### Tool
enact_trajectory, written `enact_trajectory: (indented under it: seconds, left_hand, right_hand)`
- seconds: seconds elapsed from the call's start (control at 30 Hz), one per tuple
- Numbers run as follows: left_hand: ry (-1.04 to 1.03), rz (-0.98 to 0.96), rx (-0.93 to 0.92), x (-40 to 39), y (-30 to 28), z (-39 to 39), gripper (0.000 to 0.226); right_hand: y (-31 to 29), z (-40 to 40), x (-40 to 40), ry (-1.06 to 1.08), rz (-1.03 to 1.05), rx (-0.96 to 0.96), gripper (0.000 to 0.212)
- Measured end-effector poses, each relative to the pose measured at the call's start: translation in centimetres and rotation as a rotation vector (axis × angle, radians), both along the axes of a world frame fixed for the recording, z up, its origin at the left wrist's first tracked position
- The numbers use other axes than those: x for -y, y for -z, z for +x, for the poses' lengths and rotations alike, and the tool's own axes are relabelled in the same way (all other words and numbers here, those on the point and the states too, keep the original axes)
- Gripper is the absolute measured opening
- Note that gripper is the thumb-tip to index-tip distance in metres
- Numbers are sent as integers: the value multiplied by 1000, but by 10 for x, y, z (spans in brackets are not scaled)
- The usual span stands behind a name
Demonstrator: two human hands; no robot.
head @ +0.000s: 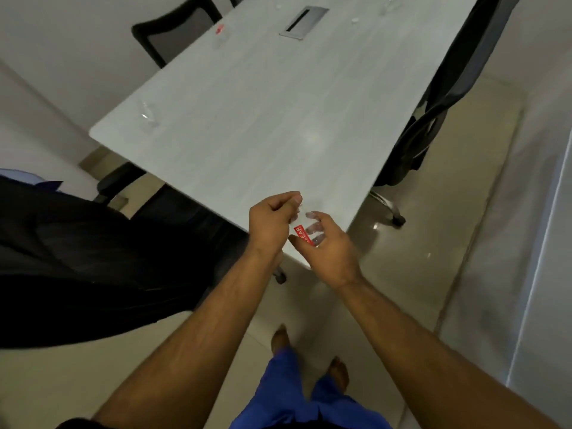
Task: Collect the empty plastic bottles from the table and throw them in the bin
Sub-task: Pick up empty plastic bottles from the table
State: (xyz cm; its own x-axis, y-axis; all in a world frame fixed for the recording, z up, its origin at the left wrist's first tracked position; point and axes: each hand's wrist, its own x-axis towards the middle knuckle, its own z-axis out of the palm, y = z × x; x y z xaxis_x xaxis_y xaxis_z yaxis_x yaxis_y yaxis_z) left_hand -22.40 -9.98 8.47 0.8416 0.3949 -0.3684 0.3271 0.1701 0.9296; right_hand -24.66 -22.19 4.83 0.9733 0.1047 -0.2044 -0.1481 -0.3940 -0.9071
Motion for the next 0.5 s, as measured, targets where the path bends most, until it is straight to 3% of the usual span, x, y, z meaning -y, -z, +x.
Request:
enact_trajectory:
  seconds: [0.13,0.3,0.4,0.5]
  left_hand:
    - [-259,-36,-9,-18,-7,-39,9]
    - [-403,22,68,-59,-35,-100,7]
    - [-408,3,145,-88,-58,-145,9]
    - [-378,-60,219,-131,-81,-204,9]
  right_hand:
    - [-11,-31,-33,-49,-34,54,47]
    - [-30,-74,-77,-141,-131,220,45]
    - [-46,-105,-106,-248,-10,294,27]
    - [-67,-147,-144,-344,279,118,21]
